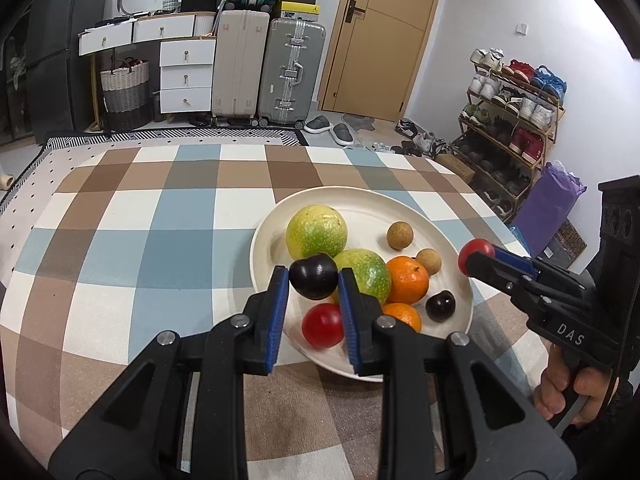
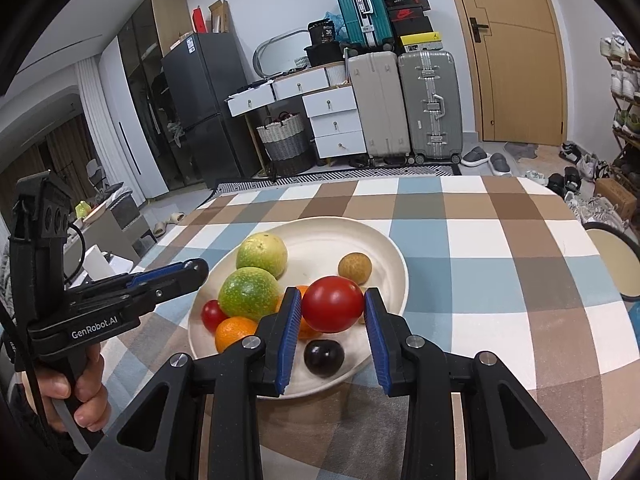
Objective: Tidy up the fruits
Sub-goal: 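Carry the red tomato and dark plum over the cream plate with both tools, then open the right tool to release the tomato while the left tool releases the plum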
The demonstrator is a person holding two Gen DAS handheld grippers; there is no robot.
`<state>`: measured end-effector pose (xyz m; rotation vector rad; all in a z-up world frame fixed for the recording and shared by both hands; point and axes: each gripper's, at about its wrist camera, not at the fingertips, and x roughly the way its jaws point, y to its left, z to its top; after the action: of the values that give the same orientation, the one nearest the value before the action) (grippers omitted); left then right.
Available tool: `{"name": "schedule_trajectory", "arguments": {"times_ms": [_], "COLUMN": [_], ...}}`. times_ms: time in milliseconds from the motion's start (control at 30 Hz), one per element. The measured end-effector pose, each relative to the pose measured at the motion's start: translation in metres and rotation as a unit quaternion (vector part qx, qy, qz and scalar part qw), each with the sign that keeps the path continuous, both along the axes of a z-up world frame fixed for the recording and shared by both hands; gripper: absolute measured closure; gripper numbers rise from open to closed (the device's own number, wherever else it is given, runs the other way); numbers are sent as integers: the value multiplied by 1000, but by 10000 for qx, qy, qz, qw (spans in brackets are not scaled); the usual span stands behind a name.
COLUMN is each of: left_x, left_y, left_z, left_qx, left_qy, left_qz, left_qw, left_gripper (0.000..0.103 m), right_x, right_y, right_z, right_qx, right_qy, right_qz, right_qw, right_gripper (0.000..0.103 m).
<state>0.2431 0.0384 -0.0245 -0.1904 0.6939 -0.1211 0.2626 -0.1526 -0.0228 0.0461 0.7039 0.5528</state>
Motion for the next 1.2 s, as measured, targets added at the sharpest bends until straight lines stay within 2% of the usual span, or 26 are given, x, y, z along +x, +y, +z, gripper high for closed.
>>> {"name": "schedule_trajectory", "arguments": {"times_ms": [667, 733, 967, 1033, 1100, 1200], "left_x": [6, 6, 3, 1, -3, -13], "left_y": [-1, 0, 0, 0, 0, 0], "left_z": [-9, -9, -6, -4, -2, 2], "left_qx": [29, 11, 19, 65, 130, 160], "left_qy": [76, 72, 31, 14, -26, -178], "left_qz": [44, 42, 61, 89, 121, 193], "left_qw": [10000, 10000, 10000, 9999, 9998, 9995], "left_gripper": [80, 80, 80, 79, 74, 46], "right_x": [7, 6, 1, -1, -2, -5], "right_y": [1, 0, 0, 0, -2, -6], "right_z": [-8, -7, -6, -5, -5, -4], "right_qx": [-90, -85, -113, -118, -97, -38], "right_qy": [101, 60, -56, -77, -93, -140], "right_qz": [-26, -53, -39, -51, -69, -112], "right_qw": [9999, 9999, 9999, 9999, 9999, 9998], "right_gripper": [69, 59, 51, 41, 30, 15]}}
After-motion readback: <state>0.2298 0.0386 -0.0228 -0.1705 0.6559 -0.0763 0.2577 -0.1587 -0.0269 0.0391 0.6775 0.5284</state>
